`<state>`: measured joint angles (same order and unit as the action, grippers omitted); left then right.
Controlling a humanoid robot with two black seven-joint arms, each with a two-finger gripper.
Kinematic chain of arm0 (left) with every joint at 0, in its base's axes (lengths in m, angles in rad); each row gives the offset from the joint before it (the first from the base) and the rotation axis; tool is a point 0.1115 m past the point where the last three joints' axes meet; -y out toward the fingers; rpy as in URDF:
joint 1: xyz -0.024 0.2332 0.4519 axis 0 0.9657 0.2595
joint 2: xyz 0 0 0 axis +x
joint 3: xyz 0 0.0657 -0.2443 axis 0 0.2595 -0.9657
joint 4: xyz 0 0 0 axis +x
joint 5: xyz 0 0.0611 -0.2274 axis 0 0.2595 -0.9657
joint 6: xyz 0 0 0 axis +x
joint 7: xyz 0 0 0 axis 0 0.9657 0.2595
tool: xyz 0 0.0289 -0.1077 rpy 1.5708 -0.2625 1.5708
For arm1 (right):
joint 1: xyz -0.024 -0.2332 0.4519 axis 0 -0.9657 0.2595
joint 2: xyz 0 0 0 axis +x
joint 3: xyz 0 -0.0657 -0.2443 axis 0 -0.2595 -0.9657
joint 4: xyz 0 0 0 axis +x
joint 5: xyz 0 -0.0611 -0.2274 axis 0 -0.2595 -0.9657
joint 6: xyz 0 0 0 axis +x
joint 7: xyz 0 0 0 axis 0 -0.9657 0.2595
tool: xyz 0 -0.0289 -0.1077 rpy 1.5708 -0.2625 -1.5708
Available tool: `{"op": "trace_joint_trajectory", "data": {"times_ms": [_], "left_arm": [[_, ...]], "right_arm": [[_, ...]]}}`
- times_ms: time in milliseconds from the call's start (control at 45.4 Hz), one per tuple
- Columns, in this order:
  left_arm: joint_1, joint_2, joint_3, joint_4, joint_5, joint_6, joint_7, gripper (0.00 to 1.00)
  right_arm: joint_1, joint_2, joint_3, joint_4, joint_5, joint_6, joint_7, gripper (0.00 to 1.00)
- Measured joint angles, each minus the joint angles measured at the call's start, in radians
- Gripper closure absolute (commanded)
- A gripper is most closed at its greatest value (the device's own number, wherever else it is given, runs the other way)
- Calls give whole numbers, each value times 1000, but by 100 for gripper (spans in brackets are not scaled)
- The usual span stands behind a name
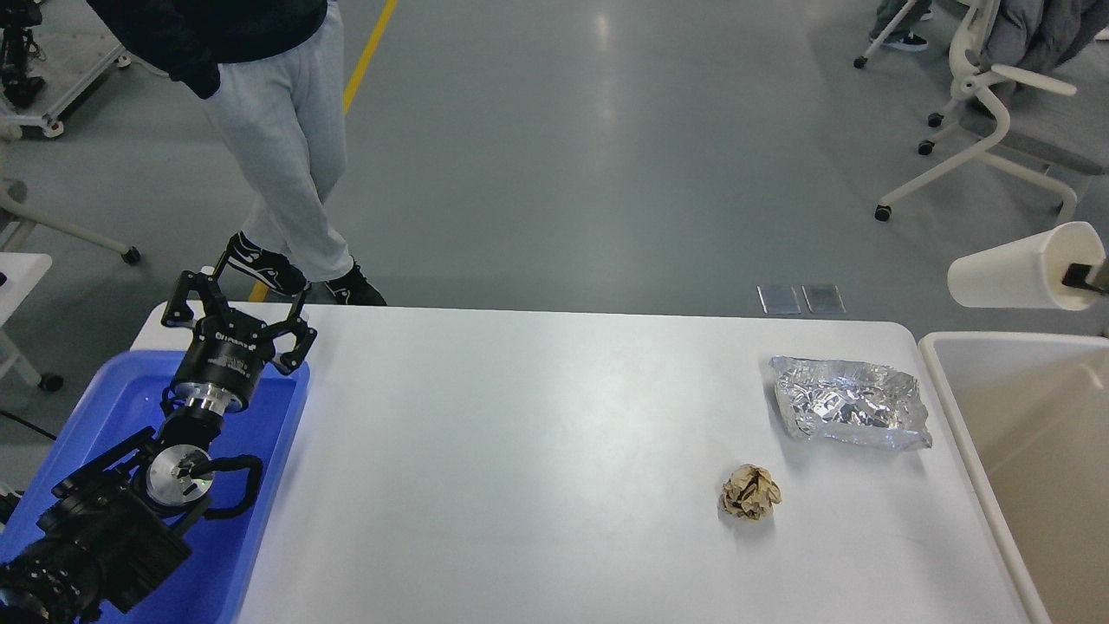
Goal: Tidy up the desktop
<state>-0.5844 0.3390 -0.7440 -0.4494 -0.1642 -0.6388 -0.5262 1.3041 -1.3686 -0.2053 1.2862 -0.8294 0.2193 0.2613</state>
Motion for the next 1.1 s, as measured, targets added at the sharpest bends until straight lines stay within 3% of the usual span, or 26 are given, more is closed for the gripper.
{"op": "trace_joint_trajectory", "data": {"times_ms": [286,507,815,1101], "left_arm": [[1,0,0,0,0,1,0,0],[1,0,0,0,0,1,0,0],[0,0,0,0,0,1,0,0],[0,0,0,0,0,1,0,0]], "right_arm": [[-203,-8,-4,-80,341,-173,15,100],[-358,62,0,-155,615,-287,17,100],[-587,255,76,-357,903,-355,19,100],[-794,474,262,-623,990,-358,13,100]]}}
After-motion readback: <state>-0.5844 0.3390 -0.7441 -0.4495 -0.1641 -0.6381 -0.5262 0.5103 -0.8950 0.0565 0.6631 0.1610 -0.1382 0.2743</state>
